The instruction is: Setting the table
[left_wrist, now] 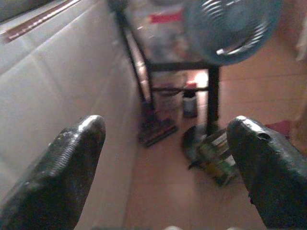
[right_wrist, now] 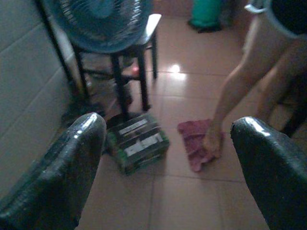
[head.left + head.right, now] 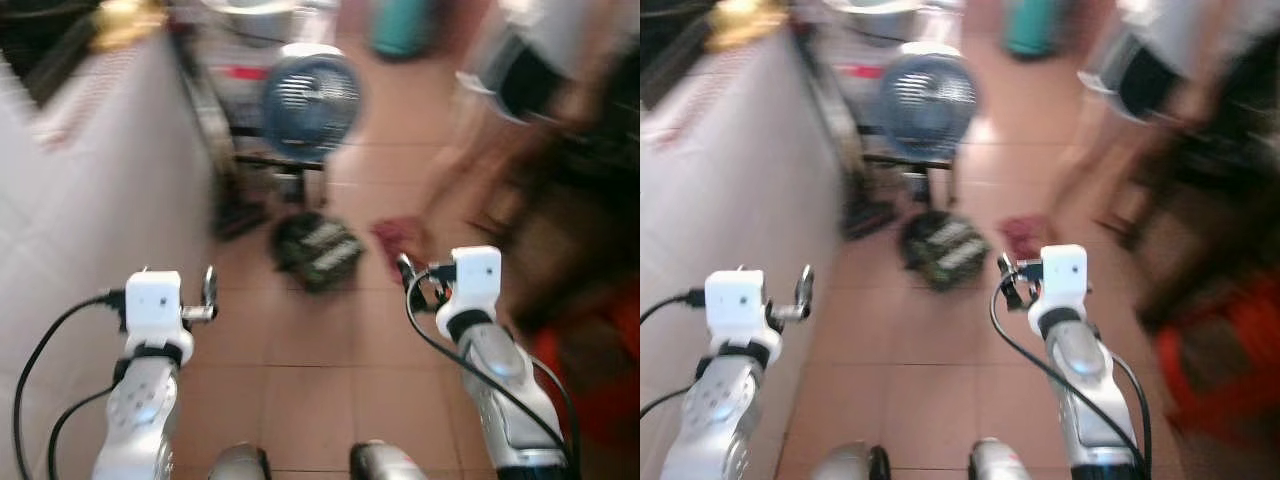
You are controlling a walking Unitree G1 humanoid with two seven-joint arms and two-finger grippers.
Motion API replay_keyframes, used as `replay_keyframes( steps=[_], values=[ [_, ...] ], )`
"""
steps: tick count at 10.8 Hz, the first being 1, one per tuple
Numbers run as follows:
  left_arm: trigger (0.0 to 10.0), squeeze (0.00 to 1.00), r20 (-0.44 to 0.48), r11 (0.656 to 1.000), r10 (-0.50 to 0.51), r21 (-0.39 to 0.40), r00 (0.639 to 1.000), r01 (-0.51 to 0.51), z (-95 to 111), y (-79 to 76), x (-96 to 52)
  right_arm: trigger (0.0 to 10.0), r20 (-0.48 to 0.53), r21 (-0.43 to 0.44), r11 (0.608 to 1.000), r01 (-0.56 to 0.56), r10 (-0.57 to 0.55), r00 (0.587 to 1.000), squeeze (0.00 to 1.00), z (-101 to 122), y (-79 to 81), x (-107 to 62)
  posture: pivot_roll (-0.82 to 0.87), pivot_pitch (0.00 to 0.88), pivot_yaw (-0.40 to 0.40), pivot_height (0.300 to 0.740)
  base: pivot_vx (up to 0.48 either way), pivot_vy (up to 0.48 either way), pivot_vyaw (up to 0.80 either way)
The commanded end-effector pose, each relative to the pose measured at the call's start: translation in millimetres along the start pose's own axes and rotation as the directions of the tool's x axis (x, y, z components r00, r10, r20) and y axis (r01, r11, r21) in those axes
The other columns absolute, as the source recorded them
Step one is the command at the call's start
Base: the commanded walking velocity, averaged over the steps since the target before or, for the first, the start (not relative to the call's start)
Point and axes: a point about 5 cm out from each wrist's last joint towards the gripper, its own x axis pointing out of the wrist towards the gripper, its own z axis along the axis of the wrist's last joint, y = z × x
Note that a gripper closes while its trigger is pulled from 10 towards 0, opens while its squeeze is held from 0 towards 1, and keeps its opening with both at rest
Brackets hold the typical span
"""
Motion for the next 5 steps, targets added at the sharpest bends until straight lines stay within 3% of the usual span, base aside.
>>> replay_keyframes(
  steps=[1,4,5],
  values=[
    [10.0,0.00,-0.003,1.000,0.011,0.005,1.000,-0.010,-2,2.2,0.4,10.0,0.011,0.004,1.000,0.001,-0.001,1.000,0.00,4,-1.7,2.0,0.05,0.084,0.016,0.740,0.000,0.000,-0.80],
    [10.0,0.00,0.027,1.000,0.014,-0.012,1.000,-0.014,6,0.2,7.4,10.0,0.043,0.003,1.000,-0.026,0.026,0.999,0.00,13,2.0,8.5,0.05,0.094,0.011,0.740,0.000,0.000,-0.80],
    [10.0,0.00,0.034,1.000,0.005,-0.005,0.999,-0.005,9,-0.2,7.3,10.0,0.039,0.020,1.000,-0.025,0.024,0.999,0.00,12,2.5,6.2,0.05,0.111,0.016,0.740,0.000,0.251,-0.80]
  ],
)
